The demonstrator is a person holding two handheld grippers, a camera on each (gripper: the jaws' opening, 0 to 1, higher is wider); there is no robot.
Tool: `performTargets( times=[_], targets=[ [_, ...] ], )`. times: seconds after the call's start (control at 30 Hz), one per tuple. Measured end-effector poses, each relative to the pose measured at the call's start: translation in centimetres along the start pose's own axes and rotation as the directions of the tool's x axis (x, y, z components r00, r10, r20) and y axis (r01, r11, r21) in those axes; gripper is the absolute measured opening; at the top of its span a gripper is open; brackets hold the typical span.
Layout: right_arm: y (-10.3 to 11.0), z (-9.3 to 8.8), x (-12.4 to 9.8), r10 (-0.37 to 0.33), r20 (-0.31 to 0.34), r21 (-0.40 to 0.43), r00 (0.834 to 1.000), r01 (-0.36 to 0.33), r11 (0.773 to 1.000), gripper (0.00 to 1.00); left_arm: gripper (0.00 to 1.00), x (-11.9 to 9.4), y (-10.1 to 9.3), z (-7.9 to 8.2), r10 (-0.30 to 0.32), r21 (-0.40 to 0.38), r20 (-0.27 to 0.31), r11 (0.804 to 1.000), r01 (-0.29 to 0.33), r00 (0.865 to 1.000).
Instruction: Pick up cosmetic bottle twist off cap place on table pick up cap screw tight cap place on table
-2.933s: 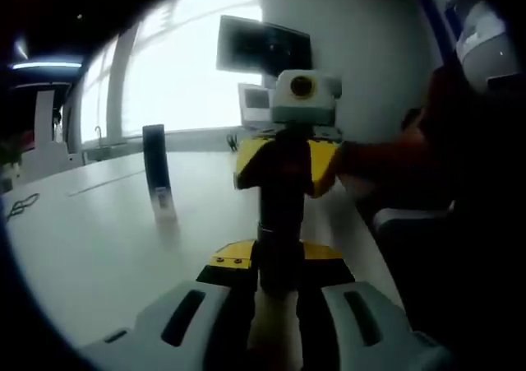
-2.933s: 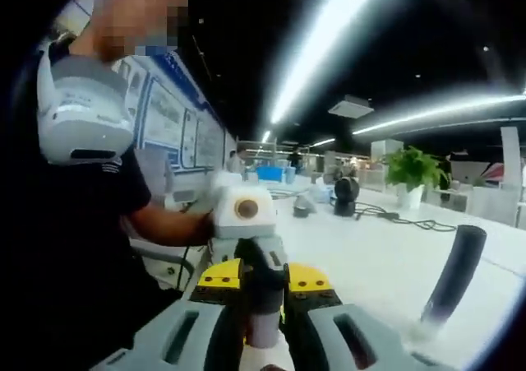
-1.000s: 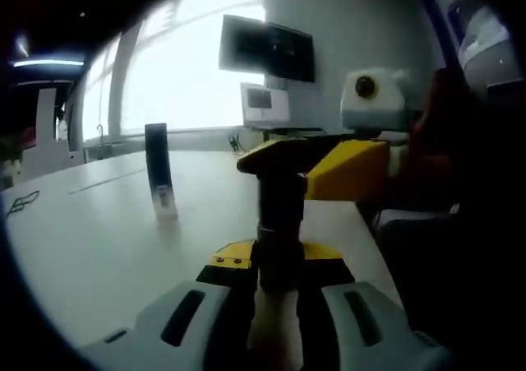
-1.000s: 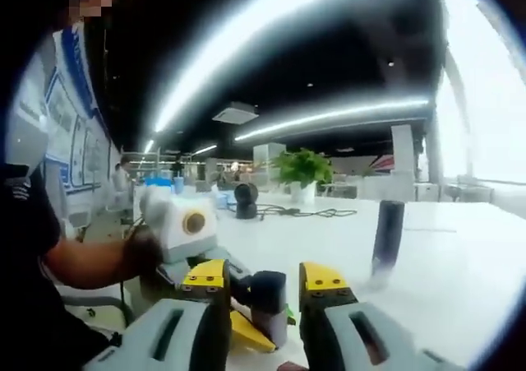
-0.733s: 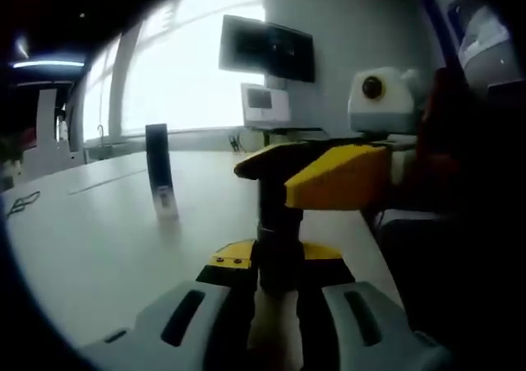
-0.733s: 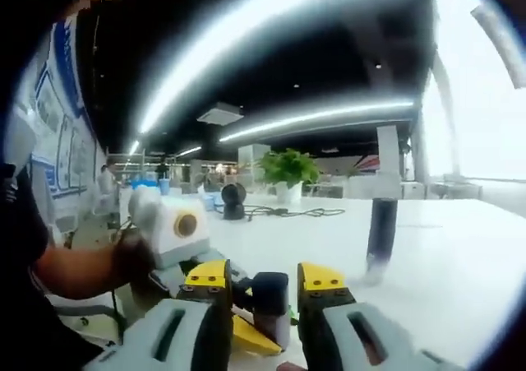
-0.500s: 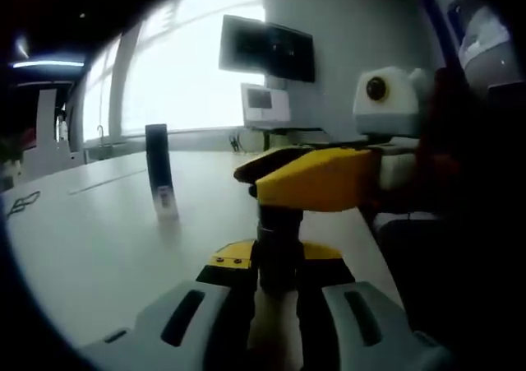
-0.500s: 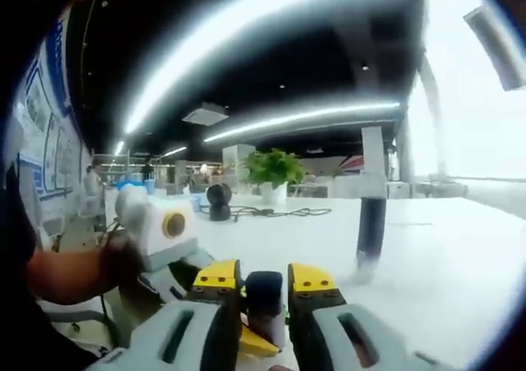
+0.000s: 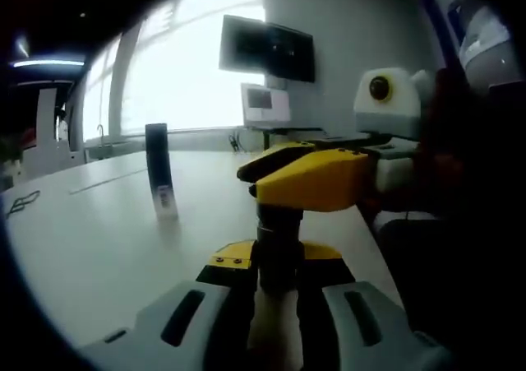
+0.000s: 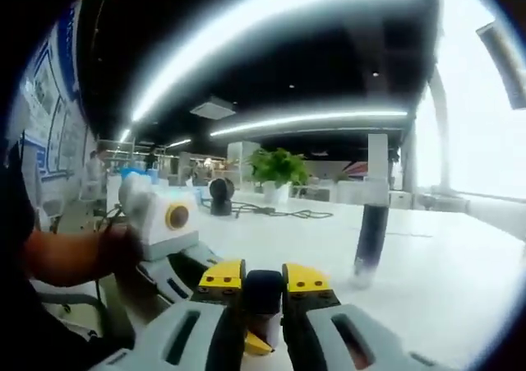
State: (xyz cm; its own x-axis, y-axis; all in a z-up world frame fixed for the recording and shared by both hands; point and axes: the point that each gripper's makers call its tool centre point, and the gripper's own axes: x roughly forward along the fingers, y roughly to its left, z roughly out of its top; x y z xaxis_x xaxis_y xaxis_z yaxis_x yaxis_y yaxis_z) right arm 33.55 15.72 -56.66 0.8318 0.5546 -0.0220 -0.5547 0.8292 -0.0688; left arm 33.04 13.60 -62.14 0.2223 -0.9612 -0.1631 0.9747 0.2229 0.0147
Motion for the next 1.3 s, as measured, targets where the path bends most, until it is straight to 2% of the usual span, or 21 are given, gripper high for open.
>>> performTargets(
  times=[0.3, 0.5, 0.7, 0.77, 0.83, 0.93, 1.07, 1.17, 1.23, 1.3],
  targets=[
    [0.1, 0.1, -0.1, 0.046, 0.007, 0.023, 0.999, -0.046, 0.999, 0.10, 0.09, 0.0, 0.0, 0.0, -0.001, 0.000, -0.001, 1.000, 0.001, 1.000],
    [0.1, 0.1, -0.1, 0.104, 0.018, 0.045, 0.994, -0.104, 0.994, 0.10, 0.09, 0.0, -0.1, 0.0, -0.003, 0.000, -0.002, 1.000, 0.003, 1.000],
    [0.2, 0.2, -0.2, 0.212, 0.046, 0.069, 0.976, -0.215, 0.974, 0.10, 0.09, 0.0, -0.2, 0.1, -0.008, 0.003, -0.003, 1.000, 0.008, 1.000],
    [0.2, 0.2, -0.1, 0.222, 0.041, 0.071, 0.974, -0.225, 0.972, 0.10, 0.09, 0.0, -0.2, 0.1, -0.007, 0.002, -0.003, 1.000, 0.007, 1.000],
    [0.5, 0.2, -0.2, 0.248, 0.030, 0.028, 0.968, -0.249, 0.968, 0.10, 0.09, 0.0, -0.2, 0.1, -0.008, 0.004, -0.003, 1.000, 0.008, 1.000],
    [0.7, 0.3, -0.2, 0.278, 0.028, 0.013, 0.960, -0.279, 0.960, 0.10, 0.09, 0.0, -0.3, 0.1, -0.011, 0.007, -0.003, 1.000, 0.012, 1.000],
    [0.6, 0.3, -0.2, 0.306, 0.031, 0.017, 0.951, -0.307, 0.952, 0.10, 0.09, 0.0, -0.3, 0.1, -0.013, 0.007, -0.003, 1.000, 0.013, 1.000],
    [0.7, 0.3, -0.2, 0.346, 0.044, 0.037, 0.937, -0.348, 0.937, 0.10, 0.09, 0.0, -0.4, 0.1, -0.016, 0.009, -0.003, 1.000, 0.016, 1.000],
    [0.9, 0.3, -0.3, 0.400, 0.046, 0.033, 0.915, -0.402, 0.915, 0.10, 0.09, 0.0, -0.5, 0.1, -0.022, 0.008, -0.003, 1.000, 0.022, 1.000],
    [1.2, 0.4, -0.4, 0.462, 0.046, 0.012, 0.886, -0.463, 0.886, 0.10, 0.08, 0.1, -0.5, 0.1, -0.024, 0.010, -0.003, 1.000, 0.024, 1.000]
  ],
)
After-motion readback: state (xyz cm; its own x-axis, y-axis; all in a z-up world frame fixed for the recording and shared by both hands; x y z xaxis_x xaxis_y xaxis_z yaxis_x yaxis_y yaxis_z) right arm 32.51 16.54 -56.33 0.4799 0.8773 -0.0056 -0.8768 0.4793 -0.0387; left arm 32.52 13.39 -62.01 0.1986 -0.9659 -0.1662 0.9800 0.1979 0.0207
